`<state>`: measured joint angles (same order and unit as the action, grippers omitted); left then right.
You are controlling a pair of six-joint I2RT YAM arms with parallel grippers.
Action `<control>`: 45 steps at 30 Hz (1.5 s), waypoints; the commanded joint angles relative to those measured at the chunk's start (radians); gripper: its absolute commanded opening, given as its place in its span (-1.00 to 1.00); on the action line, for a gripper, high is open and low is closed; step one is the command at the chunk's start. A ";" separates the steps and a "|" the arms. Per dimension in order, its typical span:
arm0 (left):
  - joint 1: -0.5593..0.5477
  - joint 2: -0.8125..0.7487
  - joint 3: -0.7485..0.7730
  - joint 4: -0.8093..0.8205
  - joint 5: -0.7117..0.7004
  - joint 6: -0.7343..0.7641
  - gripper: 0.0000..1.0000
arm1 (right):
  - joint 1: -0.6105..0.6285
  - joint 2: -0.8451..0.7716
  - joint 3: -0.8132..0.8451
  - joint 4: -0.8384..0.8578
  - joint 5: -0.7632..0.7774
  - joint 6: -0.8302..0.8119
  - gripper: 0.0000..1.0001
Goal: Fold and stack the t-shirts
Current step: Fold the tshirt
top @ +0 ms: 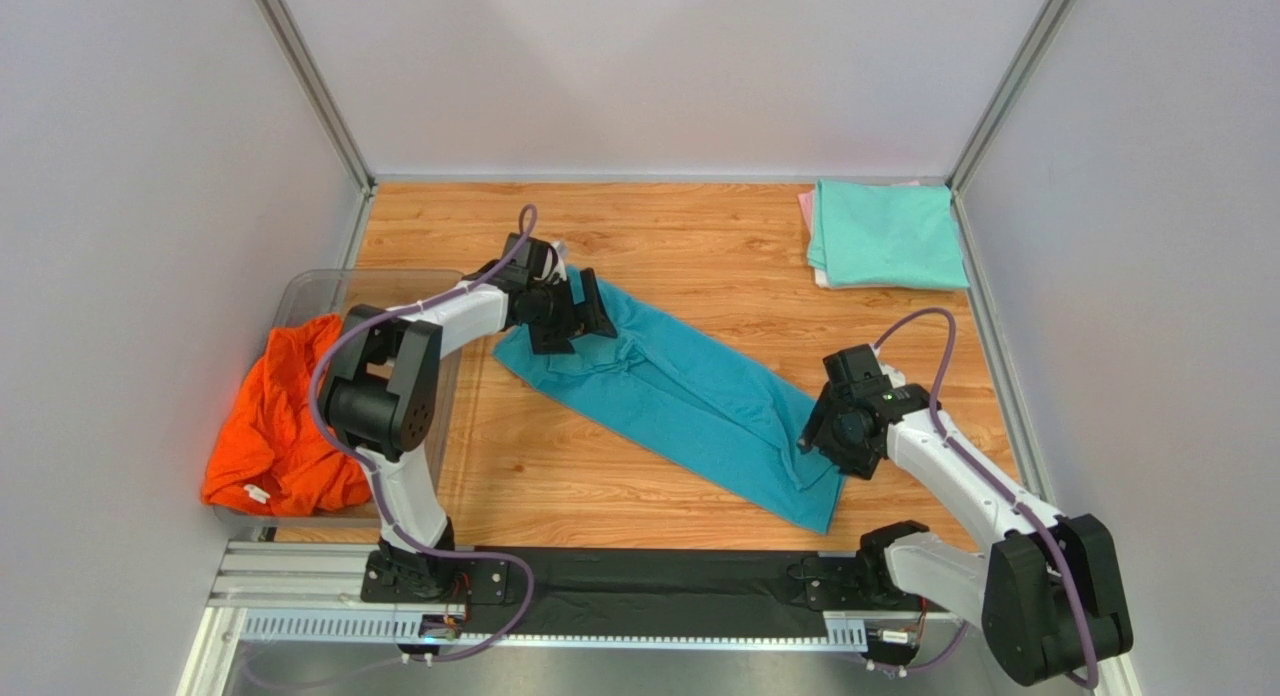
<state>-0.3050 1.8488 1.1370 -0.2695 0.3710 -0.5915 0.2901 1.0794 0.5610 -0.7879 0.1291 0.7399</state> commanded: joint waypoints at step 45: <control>0.040 0.013 -0.031 -0.103 -0.101 0.091 0.99 | -0.043 0.100 0.111 -0.025 0.165 -0.097 -0.74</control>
<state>-0.2798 1.8431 1.1366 -0.2916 0.3565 -0.5510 0.2516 1.1839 0.6533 -0.8062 0.2932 0.6487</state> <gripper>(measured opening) 0.993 0.107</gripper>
